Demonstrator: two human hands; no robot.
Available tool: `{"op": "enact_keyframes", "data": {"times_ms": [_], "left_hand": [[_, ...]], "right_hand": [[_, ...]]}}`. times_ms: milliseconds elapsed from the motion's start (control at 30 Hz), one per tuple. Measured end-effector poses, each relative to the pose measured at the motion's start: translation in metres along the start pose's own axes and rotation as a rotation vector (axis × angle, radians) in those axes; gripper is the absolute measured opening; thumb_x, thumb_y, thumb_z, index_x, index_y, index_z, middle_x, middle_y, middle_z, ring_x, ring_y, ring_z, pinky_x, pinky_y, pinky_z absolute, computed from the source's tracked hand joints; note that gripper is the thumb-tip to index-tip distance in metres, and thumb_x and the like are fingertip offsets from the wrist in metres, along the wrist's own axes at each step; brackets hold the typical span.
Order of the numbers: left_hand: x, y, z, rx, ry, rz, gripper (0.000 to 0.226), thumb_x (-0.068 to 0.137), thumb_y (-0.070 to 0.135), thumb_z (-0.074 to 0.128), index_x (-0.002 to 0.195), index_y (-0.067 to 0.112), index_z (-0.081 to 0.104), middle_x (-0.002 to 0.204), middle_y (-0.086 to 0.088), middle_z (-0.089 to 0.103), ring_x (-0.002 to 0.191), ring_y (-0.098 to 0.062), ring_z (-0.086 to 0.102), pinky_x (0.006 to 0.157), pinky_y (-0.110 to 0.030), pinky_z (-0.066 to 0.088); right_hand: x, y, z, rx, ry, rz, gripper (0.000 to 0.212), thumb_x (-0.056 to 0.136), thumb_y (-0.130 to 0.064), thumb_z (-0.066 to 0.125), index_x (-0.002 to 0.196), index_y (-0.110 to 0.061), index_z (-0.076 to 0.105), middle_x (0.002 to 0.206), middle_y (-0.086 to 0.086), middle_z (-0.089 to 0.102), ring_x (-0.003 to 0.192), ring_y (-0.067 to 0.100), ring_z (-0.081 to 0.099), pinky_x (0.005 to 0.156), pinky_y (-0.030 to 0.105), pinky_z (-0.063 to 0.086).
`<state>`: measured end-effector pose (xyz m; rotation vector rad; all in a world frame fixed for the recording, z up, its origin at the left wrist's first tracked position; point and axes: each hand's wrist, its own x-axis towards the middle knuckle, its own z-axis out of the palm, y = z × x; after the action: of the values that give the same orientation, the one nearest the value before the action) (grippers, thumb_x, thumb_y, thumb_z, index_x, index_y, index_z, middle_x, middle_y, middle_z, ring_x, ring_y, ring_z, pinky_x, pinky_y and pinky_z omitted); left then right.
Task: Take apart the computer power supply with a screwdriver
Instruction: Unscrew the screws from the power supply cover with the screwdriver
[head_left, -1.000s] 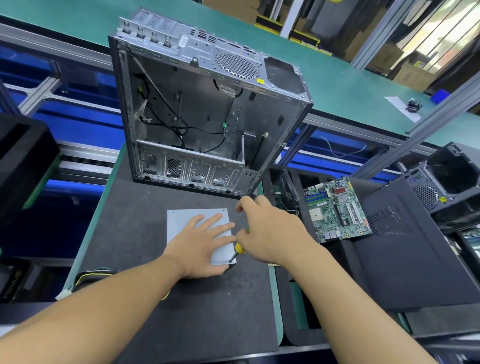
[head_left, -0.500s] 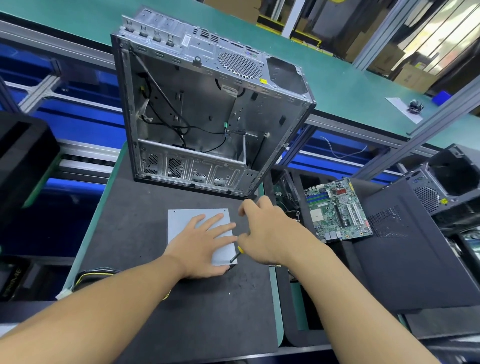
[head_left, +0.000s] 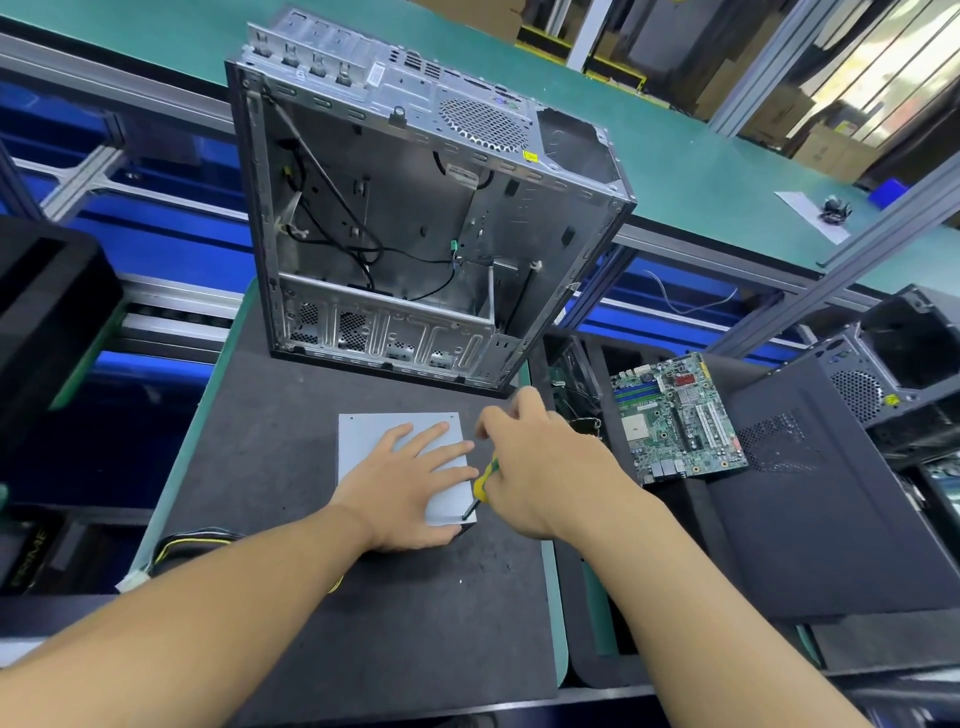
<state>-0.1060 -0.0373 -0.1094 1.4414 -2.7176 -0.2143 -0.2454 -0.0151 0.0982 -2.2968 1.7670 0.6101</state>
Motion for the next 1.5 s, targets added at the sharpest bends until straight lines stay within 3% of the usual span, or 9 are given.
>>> {"op": "enact_keyframes", "data": {"times_ms": [100,200,433,600,800,1000,1167,1333,1500], "left_hand": [[0.0003,0.0000,0.0006,-0.003,-0.004,-0.001,0.073,0.084,0.079,0.021,0.150,0.048,0.021,0.164,0.019,0.009,0.153,-0.018,-0.005,0.120,-0.051,0.002],[0.0003,-0.0007,0.0012,-0.004,-0.010,-0.005,0.073,0.084,0.079,0.020,0.151,0.050,0.017,0.164,0.020,0.003,0.153,-0.018,-0.007,0.120,-0.051,0.001],[0.0009,-0.0010,0.0030,-0.006,-0.002,-0.004,0.073,0.084,0.081,0.020,0.150,0.049,0.016,0.164,0.020,0.004,0.153,-0.019,-0.005,0.120,-0.051,0.002],[0.0005,-0.0014,0.0037,-0.014,0.005,-0.004,0.072,0.085,0.080,0.024,0.150,0.050,0.021,0.164,0.020,0.007,0.153,-0.018,-0.004,0.120,-0.050,0.001],[0.0001,-0.0005,0.0028,-0.017,-0.002,-0.002,0.071,0.085,0.080,0.022,0.149,0.050,0.016,0.164,0.020,0.005,0.153,-0.018,-0.006,0.121,-0.050,0.000],[-0.0019,0.0016,-0.0033,-0.042,0.057,0.030,0.070,0.086,0.075,0.028,0.148,0.045,0.027,0.164,0.013,0.010,0.152,-0.015,0.007,0.119,-0.047,0.012],[-0.0049,0.0055,0.0015,0.028,0.263,0.220,0.037,0.090,0.060,0.047,0.107,0.030,0.059,0.129,0.007,0.052,0.114,-0.017,0.053,0.091,-0.034,0.041],[-0.0053,0.0052,0.0018,0.007,0.349,0.214,0.024,0.092,0.052,0.050,0.094,0.030,0.058,0.096,0.007,0.050,0.084,-0.019,0.050,0.078,-0.033,0.043],[-0.0060,0.0068,0.0002,-0.003,0.280,0.138,0.035,0.087,0.059,0.049,0.097,0.026,0.054,0.099,0.006,0.050,0.085,-0.021,0.050,0.077,-0.035,0.044]], "right_hand": [[0.0010,0.0031,-0.0009,0.061,-0.003,0.068,0.037,0.103,-0.048,0.027,0.119,-0.018,0.041,0.114,0.008,0.045,0.089,0.035,0.055,0.072,0.041,0.043],[0.0029,0.0057,0.0023,0.085,0.067,0.023,0.029,0.106,-0.040,0.026,0.103,-0.014,0.039,0.095,0.008,0.051,0.082,0.035,0.055,0.066,0.038,0.040],[-0.0006,0.0066,0.0002,0.142,0.019,-0.031,0.029,0.094,-0.031,0.044,0.123,-0.024,0.042,0.125,0.000,0.035,0.110,0.024,0.041,0.077,0.038,0.042],[-0.0007,0.0069,0.0031,0.022,0.094,0.009,0.028,0.105,-0.041,0.027,0.111,-0.017,0.040,0.101,0.003,0.052,0.090,0.034,0.059,0.069,0.039,0.043],[0.0018,0.0081,0.0006,0.125,-0.006,-0.082,0.027,0.093,-0.025,0.046,0.120,-0.025,0.044,0.125,-0.002,0.030,0.112,0.022,0.036,0.075,0.036,0.040],[0.0032,0.0049,0.0043,-0.012,0.123,-0.008,0.019,0.103,-0.033,0.036,0.115,-0.018,0.041,0.107,0.003,0.053,0.091,0.034,0.059,0.068,0.038,0.041],[0.0026,0.0080,0.0002,0.070,0.011,-0.038,0.032,0.094,-0.029,0.052,0.124,-0.020,0.042,0.124,0.001,0.033,0.108,0.027,0.040,0.079,0.041,0.047],[0.0025,0.0070,0.0019,0.053,0.098,0.015,0.028,0.103,-0.041,0.029,0.112,-0.020,0.044,0.109,0.000,0.051,0.093,0.032,0.056,0.073,0.040,0.042],[0.0005,0.0067,0.0034,0.100,0.123,-0.038,0.022,0.095,-0.019,0.042,0.117,-0.020,0.043,0.111,-0.003,0.054,0.099,0.030,0.052,0.069,0.037,0.039]]}}
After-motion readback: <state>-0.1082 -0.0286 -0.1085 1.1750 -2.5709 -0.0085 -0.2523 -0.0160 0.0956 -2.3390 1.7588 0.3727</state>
